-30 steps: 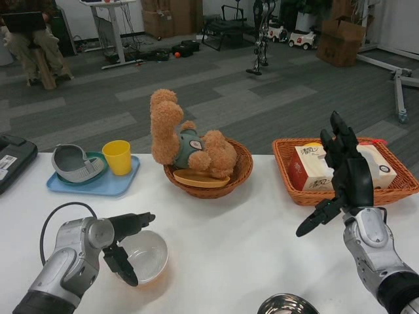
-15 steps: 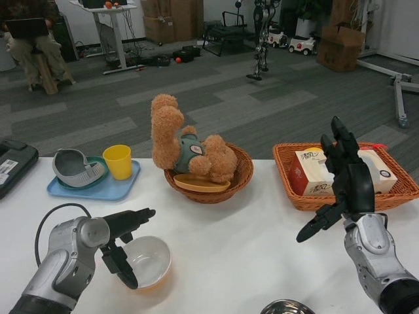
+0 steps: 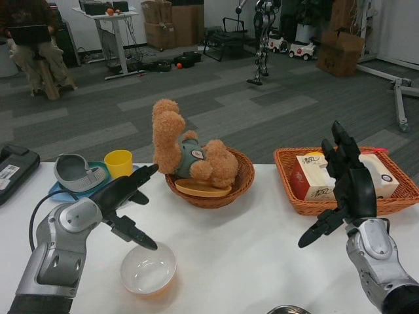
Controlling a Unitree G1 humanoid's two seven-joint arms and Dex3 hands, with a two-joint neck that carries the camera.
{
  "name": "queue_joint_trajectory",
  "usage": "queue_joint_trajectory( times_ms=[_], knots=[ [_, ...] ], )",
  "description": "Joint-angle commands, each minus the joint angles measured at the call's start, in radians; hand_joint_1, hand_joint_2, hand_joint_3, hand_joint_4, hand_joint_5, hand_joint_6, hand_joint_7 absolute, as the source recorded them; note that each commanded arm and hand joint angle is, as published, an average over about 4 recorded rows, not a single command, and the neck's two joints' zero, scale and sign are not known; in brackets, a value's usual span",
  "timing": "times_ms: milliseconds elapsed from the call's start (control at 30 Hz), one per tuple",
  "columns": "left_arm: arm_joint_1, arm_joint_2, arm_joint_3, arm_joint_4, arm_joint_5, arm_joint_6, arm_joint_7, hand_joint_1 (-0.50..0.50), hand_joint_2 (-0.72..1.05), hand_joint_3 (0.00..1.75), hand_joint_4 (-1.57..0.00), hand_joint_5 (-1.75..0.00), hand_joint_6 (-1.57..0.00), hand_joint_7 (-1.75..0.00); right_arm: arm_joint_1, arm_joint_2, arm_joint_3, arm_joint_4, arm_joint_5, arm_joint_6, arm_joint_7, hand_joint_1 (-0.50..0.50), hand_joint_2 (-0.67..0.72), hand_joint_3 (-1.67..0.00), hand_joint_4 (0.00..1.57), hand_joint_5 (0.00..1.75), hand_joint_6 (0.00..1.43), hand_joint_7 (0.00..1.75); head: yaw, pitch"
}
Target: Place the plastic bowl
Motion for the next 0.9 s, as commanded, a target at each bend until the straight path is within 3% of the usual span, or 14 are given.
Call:
queue_joint_trajectory(
  times_ms=[33, 167, 267, 400, 467, 567, 733, 900],
  knots=[
    [-0.016, -0.065, 0.106, -0.005, -0.209, -0.122, 0.127, -0.48, 0.25, 0.00, 0.00, -1.05, 0.00, 0.00, 0.015, -0.004, -0.015, -0.007, 0.007, -0.009, -0.002, -0.46, 0.72, 0.00, 0.16, 0.00, 0.00, 0.00, -0.002, 0.007],
    [-0.019, -0.099, 0.148, 0.030, -0.529, -0.251, 0.235, -0.48, 0.16, 0.00, 0.00, -1.03, 0.00, 0.00, 0.015, -0.003, -0.016, -0.007, 0.008, -0.009, -0.002, -0.46, 0.72, 0.00, 0.17, 0.00, 0.00, 0.00, -0.006, 0.014],
    [-0.020, -0.101, 0.142, 0.051, -0.657, -0.293, 0.264, -0.48, 0.07, 0.00, 0.00, -0.95, 0.00, 0.00, 0.015, -0.003, -0.016, -0.007, 0.008, -0.009, -0.002, -0.46, 0.72, 0.00, 0.17, 0.00, 0.00, 0.00, -0.008, 0.015],
    [-0.019, -0.097, 0.092, 0.097, -0.861, -0.389, 0.323, -0.48, -0.41, 0.00, 0.00, -0.72, 0.00, 0.00, 0.013, -0.003, -0.016, -0.007, 0.008, -0.009, -0.002, -0.46, 0.72, 0.00, 0.17, 0.00, 0.00, 0.00, -0.024, 0.030],
    [-0.019, -0.096, 0.078, 0.120, -0.880, -0.436, 0.350, -0.48, -0.57, 0.00, 0.00, -0.72, 0.00, 0.00, 0.012, -0.003, -0.016, -0.007, 0.008, -0.009, -0.002, -0.46, 0.72, 0.00, 0.17, 0.00, 0.00, 0.00, -0.032, 0.037],
    [-0.022, -0.093, 0.053, 0.162, -0.936, -0.496, 0.375, -0.48, -0.64, 0.00, 0.00, -0.72, 0.00, 0.00, 0.012, -0.002, -0.017, -0.011, 0.008, -0.009, -0.002, -0.46, 0.72, 0.00, 0.17, 0.00, 0.00, 0.00, -0.056, 0.052],
    [-0.037, -0.089, 0.015, 0.246, -1.085, -0.583, 0.407, -0.48, -0.64, 0.00, 0.00, -0.72, 0.00, 0.00, 0.015, -0.001, -0.030, -0.017, 0.008, -0.009, -0.002, -0.46, 0.72, 0.00, 0.17, 0.00, 0.00, 0.00, -0.089, 0.066],
    [-0.042, -0.074, -0.003, 0.265, -1.106, -0.590, 0.413, -0.48, -0.64, 0.00, 0.00, -0.64, 0.00, 0.00, 0.019, -0.001, -0.044, -0.026, 0.008, -0.010, -0.002, -0.46, 0.72, 0.00, 0.17, 0.00, 0.00, 0.00, -0.118, 0.073]
  ],
)
